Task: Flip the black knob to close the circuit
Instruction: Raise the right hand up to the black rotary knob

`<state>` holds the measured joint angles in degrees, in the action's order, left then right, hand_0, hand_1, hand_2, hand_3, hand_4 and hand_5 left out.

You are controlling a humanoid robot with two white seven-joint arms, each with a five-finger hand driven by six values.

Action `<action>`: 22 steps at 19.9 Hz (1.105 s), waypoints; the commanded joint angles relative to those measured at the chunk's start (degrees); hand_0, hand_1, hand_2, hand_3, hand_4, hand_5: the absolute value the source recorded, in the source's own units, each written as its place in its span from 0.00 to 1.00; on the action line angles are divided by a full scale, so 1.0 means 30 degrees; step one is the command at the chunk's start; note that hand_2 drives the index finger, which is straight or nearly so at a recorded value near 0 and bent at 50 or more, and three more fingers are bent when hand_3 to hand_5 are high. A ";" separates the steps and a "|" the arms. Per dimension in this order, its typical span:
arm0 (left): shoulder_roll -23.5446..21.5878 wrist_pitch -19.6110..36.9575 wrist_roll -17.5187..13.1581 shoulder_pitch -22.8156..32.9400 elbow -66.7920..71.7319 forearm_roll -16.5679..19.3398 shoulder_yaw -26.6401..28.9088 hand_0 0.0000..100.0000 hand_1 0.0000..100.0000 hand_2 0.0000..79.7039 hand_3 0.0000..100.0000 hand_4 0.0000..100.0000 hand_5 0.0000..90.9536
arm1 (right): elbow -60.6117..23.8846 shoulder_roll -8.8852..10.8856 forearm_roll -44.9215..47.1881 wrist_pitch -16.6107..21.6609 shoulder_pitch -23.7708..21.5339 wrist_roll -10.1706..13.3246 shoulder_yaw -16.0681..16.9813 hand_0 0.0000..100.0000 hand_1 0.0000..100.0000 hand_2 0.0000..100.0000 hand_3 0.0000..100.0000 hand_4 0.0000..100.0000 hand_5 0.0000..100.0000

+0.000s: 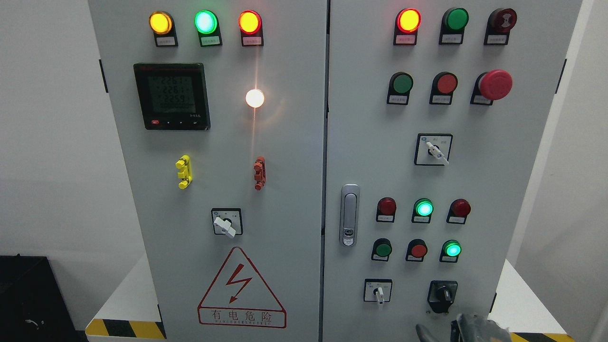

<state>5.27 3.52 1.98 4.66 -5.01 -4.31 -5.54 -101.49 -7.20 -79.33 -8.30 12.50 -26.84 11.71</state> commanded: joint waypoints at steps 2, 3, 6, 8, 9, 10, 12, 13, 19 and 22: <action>0.0000 0.0000 0.0012 0.0000 0.0001 0.0000 0.0000 0.12 0.56 0.00 0.00 0.00 0.00 | 0.0459 -0.0003 -0.0509 0.0014 0.0960 -0.0283 0.0871 0.00 0.00 0.88 1.00 0.92 0.94; 0.0000 0.0000 0.0012 0.0000 0.0001 0.0000 0.0000 0.12 0.56 0.00 0.00 0.00 0.00 | 0.0576 -0.0003 -0.0625 0.0014 0.1047 -0.0254 0.0900 0.00 0.00 0.88 1.00 0.92 0.94; 0.0000 0.0000 0.0012 0.0000 0.0001 0.0000 0.0000 0.12 0.56 0.00 0.00 0.00 0.00 | 0.0577 -0.0032 -0.0743 -0.0015 0.1107 -0.0341 0.1046 0.00 0.00 0.88 1.00 0.92 0.94; 0.0000 0.0000 0.0012 0.0000 0.0001 0.0000 0.0000 0.12 0.56 0.00 0.00 0.00 0.00 | 0.0548 -0.0062 -0.0743 -0.0045 0.1107 -0.0313 0.1046 0.00 0.00 0.88 1.00 0.92 0.94; 0.0000 0.0000 0.0012 0.0000 0.0001 0.0000 0.0000 0.12 0.56 0.00 0.00 0.00 0.00 | 0.0548 -0.0033 -0.0772 -0.0074 0.1107 -0.0312 0.1046 0.00 0.00 0.88 1.00 0.92 0.94; 0.0000 0.0000 0.0012 0.0000 0.0001 0.0000 0.0000 0.12 0.56 0.00 0.00 0.00 0.00 | 0.0548 -0.0033 -0.0802 -0.0074 0.1107 -0.0283 0.1046 0.00 0.00 0.88 1.00 0.92 0.94; 0.0000 0.0000 0.0012 0.0000 0.0001 0.0000 0.0000 0.12 0.56 0.00 0.00 0.00 0.00 | 0.0577 -0.0033 -0.1006 -0.0016 0.1136 -0.0312 0.1046 0.00 0.00 0.88 1.00 0.92 0.94; 0.0000 0.0000 0.0012 0.0000 0.0001 0.0000 0.0000 0.12 0.56 0.00 0.00 0.00 0.00 | 0.0577 -0.0062 -0.1036 -0.0015 0.1136 -0.0312 0.1017 0.00 0.00 0.88 1.00 0.92 0.94; 0.0000 0.0000 0.0012 0.0000 0.0001 0.0000 0.0000 0.12 0.56 0.00 0.00 0.00 0.00 | 0.0987 -0.0091 -0.1417 -0.0045 0.1341 -0.0254 0.1017 0.00 0.00 0.88 1.00 0.91 0.94; 0.0000 0.0000 0.0012 0.0000 0.0001 0.0000 0.0000 0.12 0.56 0.00 0.00 0.00 0.00 | 0.1104 -0.0091 -0.1417 -0.0045 0.1517 -0.0225 0.1076 0.00 0.00 0.87 1.00 0.91 0.94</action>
<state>5.27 3.52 1.98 4.66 -5.01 -4.31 -5.54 -99.51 -7.36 -83.03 -8.51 16.37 -28.00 14.38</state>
